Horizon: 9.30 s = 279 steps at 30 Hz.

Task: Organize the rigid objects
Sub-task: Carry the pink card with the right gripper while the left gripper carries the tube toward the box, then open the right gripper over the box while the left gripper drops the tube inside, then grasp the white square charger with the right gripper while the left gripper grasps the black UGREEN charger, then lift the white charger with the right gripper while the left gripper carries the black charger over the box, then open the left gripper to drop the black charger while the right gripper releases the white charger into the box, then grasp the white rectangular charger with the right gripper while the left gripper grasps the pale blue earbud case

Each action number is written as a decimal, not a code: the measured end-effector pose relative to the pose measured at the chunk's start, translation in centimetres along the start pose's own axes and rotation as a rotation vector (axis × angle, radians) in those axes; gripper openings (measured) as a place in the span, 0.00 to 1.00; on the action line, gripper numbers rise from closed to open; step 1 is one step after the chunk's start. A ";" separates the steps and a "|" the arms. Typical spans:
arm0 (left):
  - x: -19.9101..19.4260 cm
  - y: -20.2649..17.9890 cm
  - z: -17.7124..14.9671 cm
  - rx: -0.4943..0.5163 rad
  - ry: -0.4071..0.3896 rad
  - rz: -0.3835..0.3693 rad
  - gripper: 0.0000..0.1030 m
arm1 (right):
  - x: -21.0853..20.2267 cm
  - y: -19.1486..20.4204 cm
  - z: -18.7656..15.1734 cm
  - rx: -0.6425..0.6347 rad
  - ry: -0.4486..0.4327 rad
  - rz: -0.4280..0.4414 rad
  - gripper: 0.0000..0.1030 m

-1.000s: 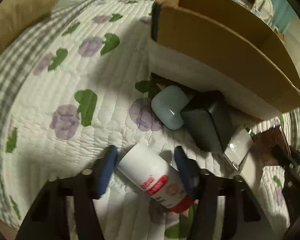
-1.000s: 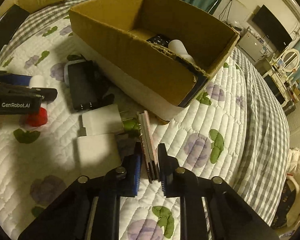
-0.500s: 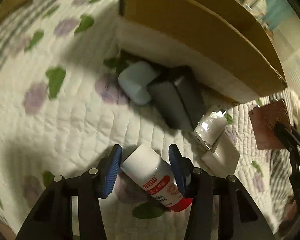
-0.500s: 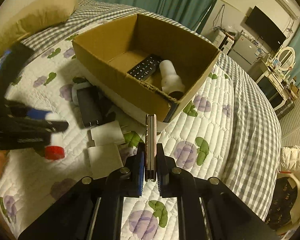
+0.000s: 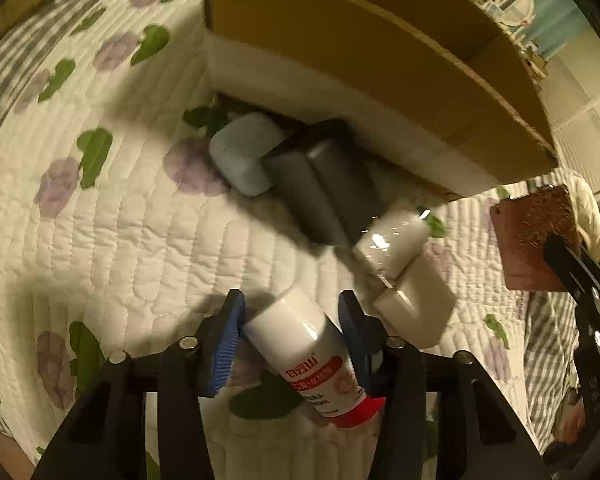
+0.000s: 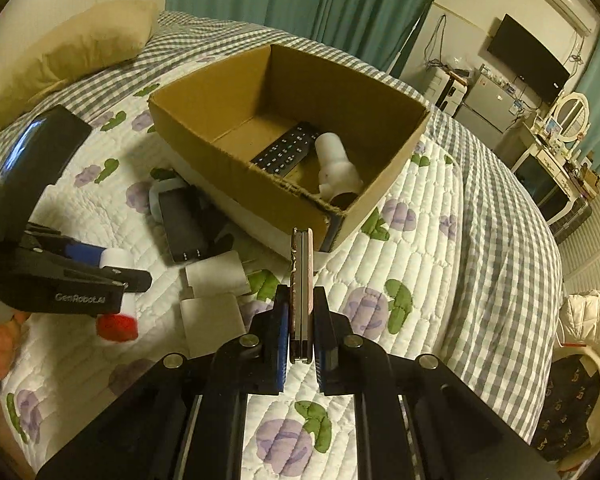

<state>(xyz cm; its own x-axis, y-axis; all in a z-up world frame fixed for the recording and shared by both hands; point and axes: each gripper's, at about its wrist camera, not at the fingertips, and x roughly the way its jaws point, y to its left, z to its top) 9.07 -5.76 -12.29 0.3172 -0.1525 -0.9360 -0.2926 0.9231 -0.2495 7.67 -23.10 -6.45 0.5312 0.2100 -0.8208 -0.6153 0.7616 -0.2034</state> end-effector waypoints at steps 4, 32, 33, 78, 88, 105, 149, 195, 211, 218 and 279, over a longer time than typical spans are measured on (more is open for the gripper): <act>-2.8 -1.8 -0.5 0.017 -0.060 -0.031 0.41 | -0.7 -0.4 0.2 0.008 -0.018 -0.009 0.10; -16.9 -5.0 11.5 0.213 -0.468 0.011 0.34 | -6.5 -4.1 12.0 0.112 -0.246 0.012 0.09; -16.4 -4.9 12.0 0.212 -0.469 0.021 0.34 | -6.0 -4.2 12.4 0.122 -0.246 0.019 0.09; -14.5 1.1 2.8 0.369 -0.578 0.167 1.00 | -8.2 -0.7 5.4 0.121 -0.190 -0.059 0.93; -9.6 2.8 1.3 0.339 -0.484 0.141 1.00 | -1.8 2.3 1.7 0.061 -0.048 0.025 0.93; -0.9 1.7 0.2 0.411 -0.350 0.188 1.00 | 9.4 4.5 -2.0 0.013 0.206 0.271 0.55; -0.9 -1.1 -0.7 0.431 -0.259 -0.016 0.77 | 5.9 -0.8 -4.1 0.129 0.182 0.234 0.27; -3.4 -4.3 15.9 0.470 -0.443 0.081 0.72 | 7.8 -6.6 12.2 0.237 -0.153 0.070 0.26; -8.0 -3.4 12.1 0.470 -0.488 0.077 0.69 | 1.7 -7.6 11.4 0.339 -0.181 0.021 0.60; -11.8 -1.6 7.7 0.462 -0.531 0.059 0.88 | -4.1 -6.7 10.5 0.338 -0.215 -0.094 0.89; 0.7 1.9 1.4 0.537 -0.335 0.105 0.52 | 5.8 0.1 1.0 0.607 -0.018 -0.015 0.41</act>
<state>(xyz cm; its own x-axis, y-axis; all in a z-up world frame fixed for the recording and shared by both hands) 10.01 -3.63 -13.08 0.6016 -0.0136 -0.7987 0.1279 0.9886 0.0795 11.27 -21.22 -10.69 0.5505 0.2027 -0.8099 -0.1686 0.9771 0.1299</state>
